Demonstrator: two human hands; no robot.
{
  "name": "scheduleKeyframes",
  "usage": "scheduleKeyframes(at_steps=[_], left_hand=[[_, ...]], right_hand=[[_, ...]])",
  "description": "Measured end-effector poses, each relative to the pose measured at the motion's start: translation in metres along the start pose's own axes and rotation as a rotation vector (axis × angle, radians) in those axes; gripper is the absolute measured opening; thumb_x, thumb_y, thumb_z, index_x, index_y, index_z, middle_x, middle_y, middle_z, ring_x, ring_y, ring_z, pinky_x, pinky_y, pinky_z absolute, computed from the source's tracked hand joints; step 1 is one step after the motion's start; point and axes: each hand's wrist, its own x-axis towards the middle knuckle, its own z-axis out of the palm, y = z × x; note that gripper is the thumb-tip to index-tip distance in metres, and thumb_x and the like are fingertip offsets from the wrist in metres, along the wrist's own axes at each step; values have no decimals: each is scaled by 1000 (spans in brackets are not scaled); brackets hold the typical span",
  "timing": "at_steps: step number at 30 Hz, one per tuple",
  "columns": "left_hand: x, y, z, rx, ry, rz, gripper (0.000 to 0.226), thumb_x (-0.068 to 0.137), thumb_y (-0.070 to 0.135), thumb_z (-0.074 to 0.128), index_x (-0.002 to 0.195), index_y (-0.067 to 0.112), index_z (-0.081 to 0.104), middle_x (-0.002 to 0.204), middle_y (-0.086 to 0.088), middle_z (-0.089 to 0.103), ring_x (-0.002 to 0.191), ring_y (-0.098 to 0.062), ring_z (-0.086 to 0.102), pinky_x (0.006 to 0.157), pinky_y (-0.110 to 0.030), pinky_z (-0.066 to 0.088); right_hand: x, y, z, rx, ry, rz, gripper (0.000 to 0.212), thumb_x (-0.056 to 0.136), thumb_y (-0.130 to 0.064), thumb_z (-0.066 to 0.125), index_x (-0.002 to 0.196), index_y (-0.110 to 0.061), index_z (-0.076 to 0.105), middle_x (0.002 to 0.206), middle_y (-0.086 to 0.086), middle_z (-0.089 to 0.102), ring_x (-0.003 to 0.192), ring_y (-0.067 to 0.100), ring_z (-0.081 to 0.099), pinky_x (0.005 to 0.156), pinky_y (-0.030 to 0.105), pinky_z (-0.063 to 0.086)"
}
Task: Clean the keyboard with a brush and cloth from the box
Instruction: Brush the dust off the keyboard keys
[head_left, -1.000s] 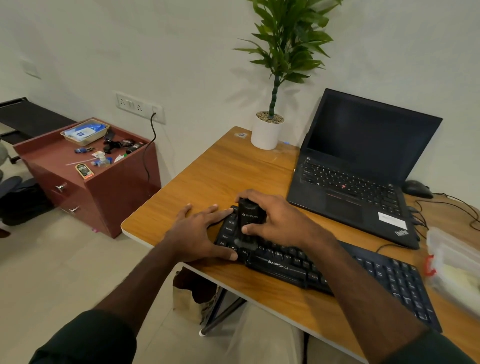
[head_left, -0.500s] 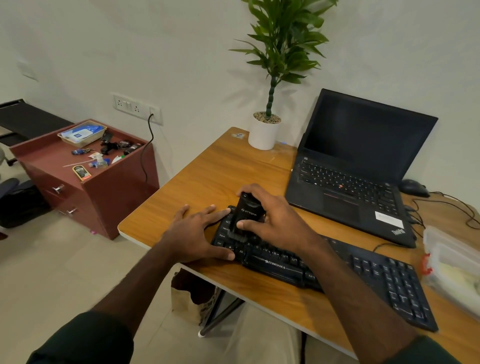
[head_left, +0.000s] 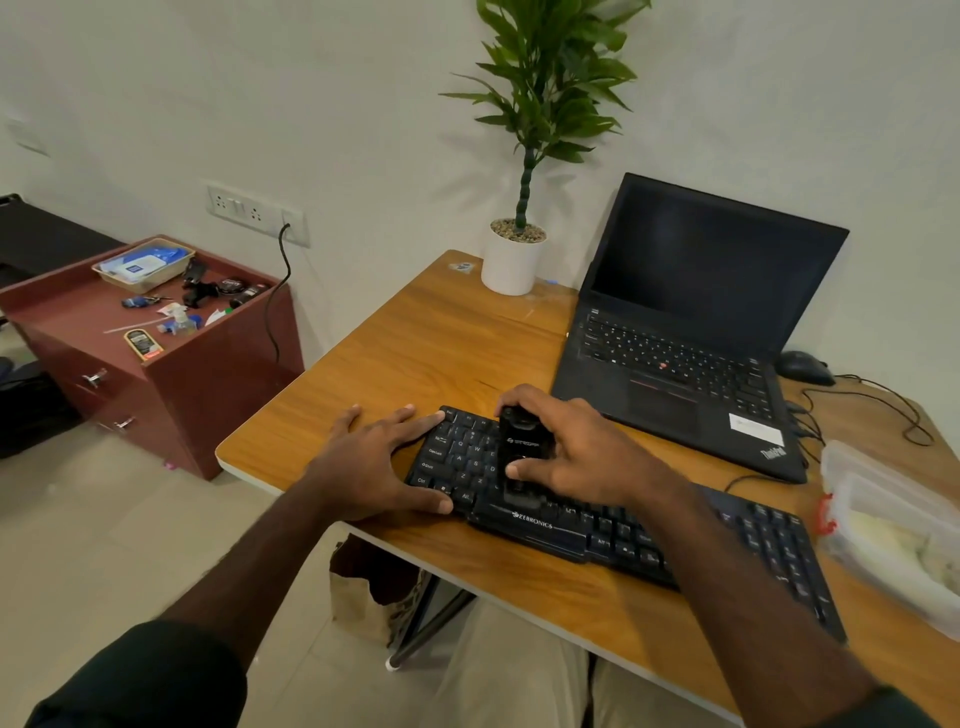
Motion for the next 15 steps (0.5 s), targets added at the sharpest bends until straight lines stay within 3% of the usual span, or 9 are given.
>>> scheduleKeyframes(at_steps=[5, 9, 15], left_hand=[[-1, 1, 0, -9, 18, 14, 120, 48, 102, 48, 152, 53, 13, 165, 6, 19, 149, -9, 20, 122, -44, -10], [-2, 1, -2, -9, 10, 12, 121, 47, 103, 46, 152, 54, 12, 165, 6, 18, 148, -10, 20, 122, -44, -9], [-3, 2, -2, -6, 10, 11, 124, 44, 106, 42, 152, 54, 11, 165, 6, 18, 148, -11, 20, 122, -43, -10]], right_hand=[[7, -10, 21, 68, 174, -76, 51, 90, -27, 75, 129, -38, 45, 105, -4, 66, 87, 15, 67, 68, 43, 60], [-8, 2, 6, -6, 65, -33, 51, 89, -29, 75, 129, -43, 46, 110, -9, 64, 98, 12, 65, 78, 45, 59], [-30, 15, -29, -82, -41, 49, 50, 86, -23, 79, 122, -42, 51, 103, -13, 65, 90, 4, 65, 74, 31, 57]])
